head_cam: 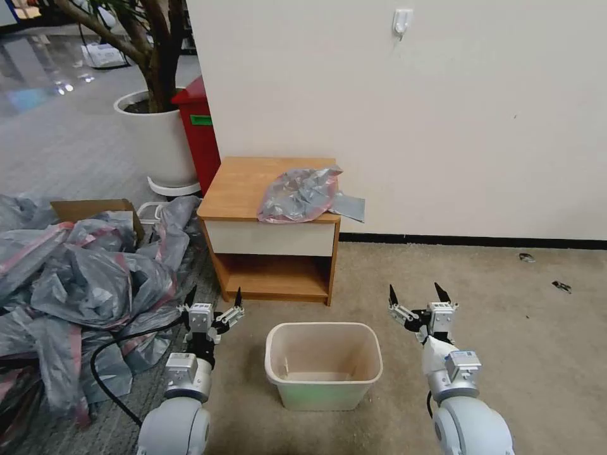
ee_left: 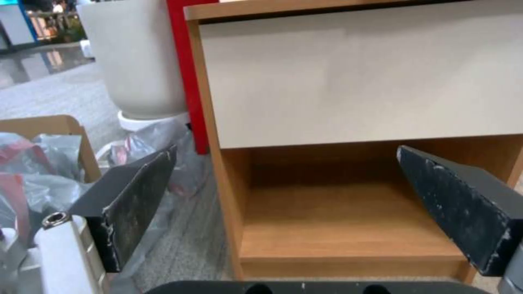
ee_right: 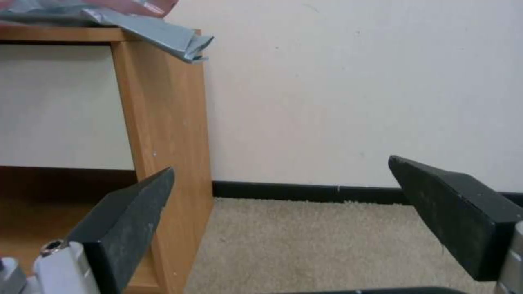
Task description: Pick up the garbage bag from the table and place it over the trash can.
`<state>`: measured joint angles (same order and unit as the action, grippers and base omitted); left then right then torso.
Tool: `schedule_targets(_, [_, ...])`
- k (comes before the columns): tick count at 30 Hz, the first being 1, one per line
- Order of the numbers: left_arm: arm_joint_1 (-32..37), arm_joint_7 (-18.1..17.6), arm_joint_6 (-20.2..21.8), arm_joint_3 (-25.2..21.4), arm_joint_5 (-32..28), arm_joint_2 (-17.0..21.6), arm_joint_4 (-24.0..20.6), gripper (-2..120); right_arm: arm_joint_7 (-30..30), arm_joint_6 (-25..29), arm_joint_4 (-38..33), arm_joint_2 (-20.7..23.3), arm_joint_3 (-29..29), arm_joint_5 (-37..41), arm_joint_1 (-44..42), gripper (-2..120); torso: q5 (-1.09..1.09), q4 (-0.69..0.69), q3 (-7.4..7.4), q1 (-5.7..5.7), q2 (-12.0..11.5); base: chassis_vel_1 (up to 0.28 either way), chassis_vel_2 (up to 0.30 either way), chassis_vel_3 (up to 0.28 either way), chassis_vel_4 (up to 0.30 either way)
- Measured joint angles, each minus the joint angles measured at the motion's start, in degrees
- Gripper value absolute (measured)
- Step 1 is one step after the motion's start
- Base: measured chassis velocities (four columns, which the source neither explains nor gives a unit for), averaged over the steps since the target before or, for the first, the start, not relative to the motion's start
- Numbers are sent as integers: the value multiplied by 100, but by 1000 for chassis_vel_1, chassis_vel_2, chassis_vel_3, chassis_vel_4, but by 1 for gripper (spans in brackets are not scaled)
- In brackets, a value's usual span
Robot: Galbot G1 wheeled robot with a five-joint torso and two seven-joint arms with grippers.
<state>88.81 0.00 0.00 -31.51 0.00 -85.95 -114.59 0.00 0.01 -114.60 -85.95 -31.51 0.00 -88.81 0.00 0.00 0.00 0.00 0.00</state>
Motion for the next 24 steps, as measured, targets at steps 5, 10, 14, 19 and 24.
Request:
schedule_targets(5, [0,0,0,0,0,0,0,100,0,0,0,0,0,0,0,100,0,0,0,0,0,0,0,0,0])
schedule_targets(10, [0,0,0,0,0,0,0,100,0,0,0,0,0,0,0,100,0,0,0,0,0,0,0,0,0])
schedule_targets(14, [0,0,0,0,0,0,0,100,0,0,0,0,0,0,0,100,0,0,0,0,0,0,0,0,0])
schedule_targets(19, [0,0,0,0,0,0,0,100,0,0,0,0,0,0,0,100,0,0,0,0,0,0,0,0,0])
schedule_targets(24, [0,0,0,0,0,0,0,100,0,0,0,0,0,0,0,100,0,0,0,0,0,0,0,0,0])
